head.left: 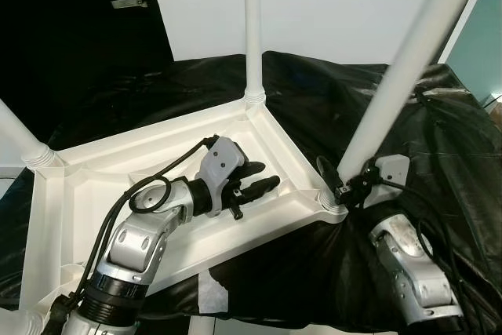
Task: Building children table
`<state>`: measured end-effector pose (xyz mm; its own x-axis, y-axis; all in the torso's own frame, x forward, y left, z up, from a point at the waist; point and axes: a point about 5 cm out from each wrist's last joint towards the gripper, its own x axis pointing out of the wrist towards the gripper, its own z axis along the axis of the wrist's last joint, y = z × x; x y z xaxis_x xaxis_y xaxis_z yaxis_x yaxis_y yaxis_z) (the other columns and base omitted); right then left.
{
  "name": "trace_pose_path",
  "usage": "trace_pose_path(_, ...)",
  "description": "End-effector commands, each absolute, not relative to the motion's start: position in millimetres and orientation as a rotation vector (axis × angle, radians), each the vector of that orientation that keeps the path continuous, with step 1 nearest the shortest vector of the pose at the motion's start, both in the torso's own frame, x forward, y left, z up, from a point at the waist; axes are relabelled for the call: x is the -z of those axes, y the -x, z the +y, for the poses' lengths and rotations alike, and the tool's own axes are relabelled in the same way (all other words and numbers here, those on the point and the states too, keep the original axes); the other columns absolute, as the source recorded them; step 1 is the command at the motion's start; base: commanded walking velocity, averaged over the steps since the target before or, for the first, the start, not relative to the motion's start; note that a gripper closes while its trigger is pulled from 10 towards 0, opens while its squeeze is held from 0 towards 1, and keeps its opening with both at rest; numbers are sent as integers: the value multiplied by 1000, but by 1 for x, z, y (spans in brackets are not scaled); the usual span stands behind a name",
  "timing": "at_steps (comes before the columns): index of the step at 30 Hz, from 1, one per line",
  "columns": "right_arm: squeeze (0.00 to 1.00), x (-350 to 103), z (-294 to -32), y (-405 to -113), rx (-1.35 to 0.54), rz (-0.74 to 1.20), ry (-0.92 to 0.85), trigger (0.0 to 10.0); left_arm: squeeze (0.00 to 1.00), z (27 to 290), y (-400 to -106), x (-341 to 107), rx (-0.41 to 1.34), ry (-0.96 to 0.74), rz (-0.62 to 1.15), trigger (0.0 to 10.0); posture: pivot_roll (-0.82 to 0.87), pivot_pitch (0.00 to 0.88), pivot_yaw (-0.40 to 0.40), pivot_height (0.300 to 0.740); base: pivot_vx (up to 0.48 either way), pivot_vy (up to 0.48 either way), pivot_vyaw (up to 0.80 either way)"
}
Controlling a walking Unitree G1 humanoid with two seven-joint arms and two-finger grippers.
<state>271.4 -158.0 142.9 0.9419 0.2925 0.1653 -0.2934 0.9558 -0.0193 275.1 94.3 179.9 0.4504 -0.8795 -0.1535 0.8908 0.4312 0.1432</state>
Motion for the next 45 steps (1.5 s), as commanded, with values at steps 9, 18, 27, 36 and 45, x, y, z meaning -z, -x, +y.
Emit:
trace_pose_path(9, 0, -178, -170, -288, -284, -234, -41, 10000, 1000, 91, -280, -202, 1106, -185, -34, 10000, -39, 0, 17, 740, 0, 0, 0)
trace_pose_path(18, 0, -196, -175, -298, -377, -222, 35, 10000, 0, 82, -286, -229, 1143, -147, -133, 10000, -44, 0, 11, 740, 0, 0, 0)
trace_pose_path(27, 0, -192, -173, -296, -614, -122, 194, 10000, 0, 62, -285, -246, 1250, -93, -186, 10000, -49, 0, 9, 740, 0, 0, 0)
trace_pose_path(36, 0, -193, -152, -289, -924, -67, 293, 10000, 0, 39, -280, -263, 1390, -5, -219, 10000, -51, 0, -2, 740, 0, 0, 0)
trace_pose_path(45, 0, -193, -143, -283, -1057, -39, 316, 10000, 0, 29, -273, -262, 1477, 36, -209, 10000, -51, 0, 0, 740, 0, 0, 0)
